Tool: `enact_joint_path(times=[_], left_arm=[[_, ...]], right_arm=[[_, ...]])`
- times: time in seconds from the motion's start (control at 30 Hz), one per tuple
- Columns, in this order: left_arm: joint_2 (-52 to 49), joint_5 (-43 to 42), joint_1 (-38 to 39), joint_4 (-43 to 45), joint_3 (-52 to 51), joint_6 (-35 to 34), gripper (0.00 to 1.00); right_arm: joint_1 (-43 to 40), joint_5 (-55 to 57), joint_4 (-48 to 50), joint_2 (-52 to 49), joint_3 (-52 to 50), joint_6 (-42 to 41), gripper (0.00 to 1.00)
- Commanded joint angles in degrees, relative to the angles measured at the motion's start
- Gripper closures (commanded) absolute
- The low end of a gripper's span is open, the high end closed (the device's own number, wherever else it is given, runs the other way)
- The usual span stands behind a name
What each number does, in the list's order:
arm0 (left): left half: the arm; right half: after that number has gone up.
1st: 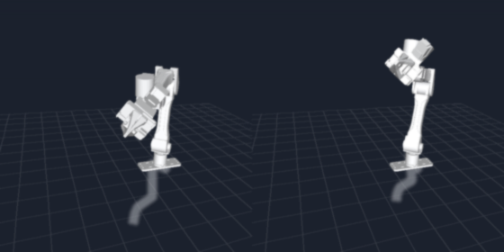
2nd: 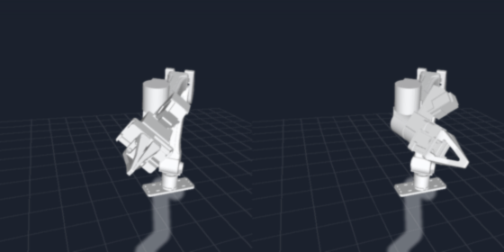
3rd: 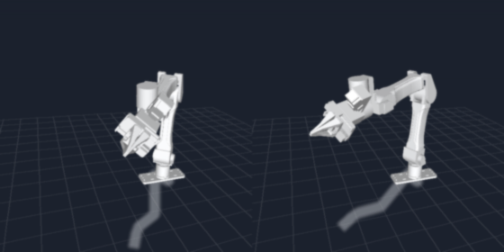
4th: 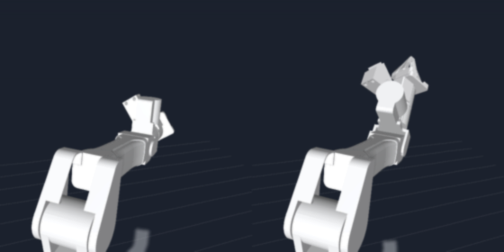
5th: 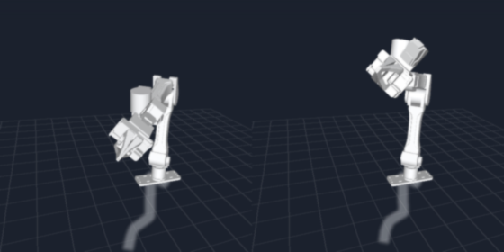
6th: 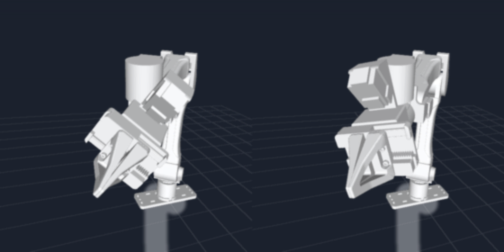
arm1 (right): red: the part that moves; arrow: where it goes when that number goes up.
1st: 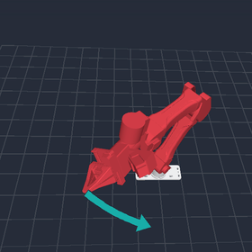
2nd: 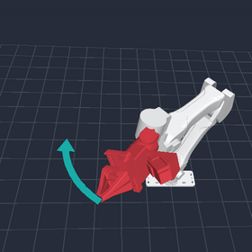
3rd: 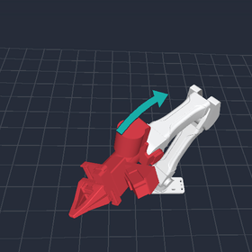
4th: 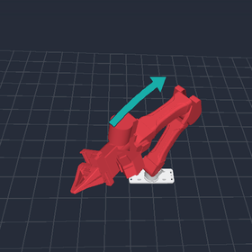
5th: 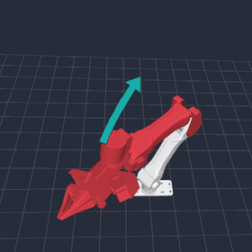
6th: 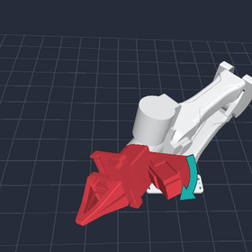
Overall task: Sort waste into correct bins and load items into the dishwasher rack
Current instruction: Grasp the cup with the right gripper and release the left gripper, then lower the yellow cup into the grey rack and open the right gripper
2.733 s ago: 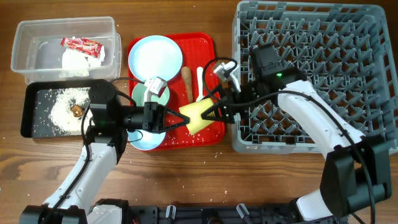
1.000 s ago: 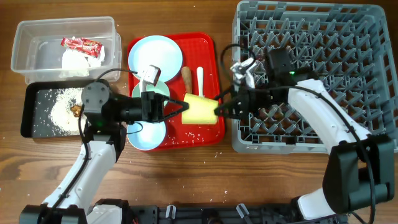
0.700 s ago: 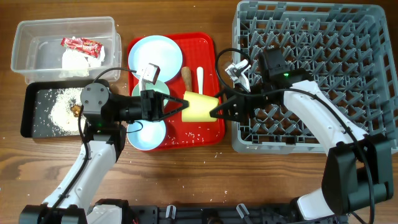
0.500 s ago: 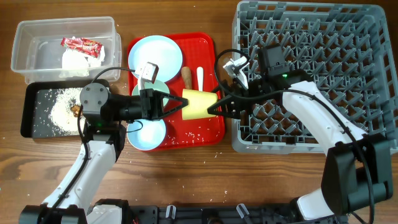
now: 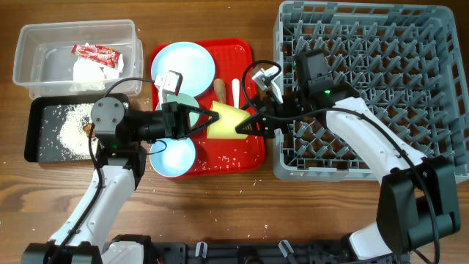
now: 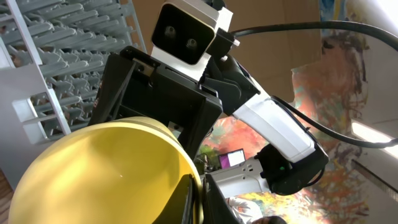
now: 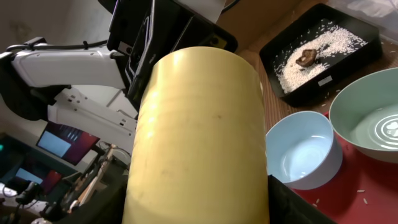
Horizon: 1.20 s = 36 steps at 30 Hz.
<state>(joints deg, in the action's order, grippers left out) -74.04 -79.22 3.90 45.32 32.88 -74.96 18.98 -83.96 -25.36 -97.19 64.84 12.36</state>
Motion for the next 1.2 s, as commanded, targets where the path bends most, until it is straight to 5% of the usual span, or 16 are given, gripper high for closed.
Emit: enact_joint_path(times=[0.0, 0.2, 0.5, 0.63, 0.8, 0.97, 1.17], left_arm=[[0.04, -0.17, 0.59, -0.02, 0.85, -0.50, 0.96], [0.04, -0.20, 0.59, -0.02, 0.85, -0.48, 0.94], [0.04, -0.20, 0.59, -0.04, 0.85, -0.50, 0.66], [0.04, -0.20, -0.09, -0.07, 0.85, -0.48, 0.56], [-0.42, -0.15, -1.09, -0.83, 0.85, 9.94, 0.53], [-2.16, 1.44, -1.20, -11.06, 0.85, 24.85, 0.54], [-4.74, 11.50, -1.20, -19.80, 0.85, 33.27, 0.55]], right_arm=[[-0.74, -1.97, 0.70, -0.33, 0.28, -2.05, 0.64], [-1.62, 0.13, 0.50, -0.33, 0.28, -3.54, 0.67], [-2.21, 0.15, 0.59, -0.33, 0.28, -4.02, 0.74], [-6.54, 6.25, 0.74, -0.31, 0.31, -10.67, 0.74], [-12.02, 21.46, -0.72, 0.68, 1.95, -20.31, 0.75], [-12.85, 45.09, -22.21, 5.73, 14.36, -19.76, 0.75], [-12.85, 63.80, -48.41, 8.50, 27.85, -18.49, 0.75]])
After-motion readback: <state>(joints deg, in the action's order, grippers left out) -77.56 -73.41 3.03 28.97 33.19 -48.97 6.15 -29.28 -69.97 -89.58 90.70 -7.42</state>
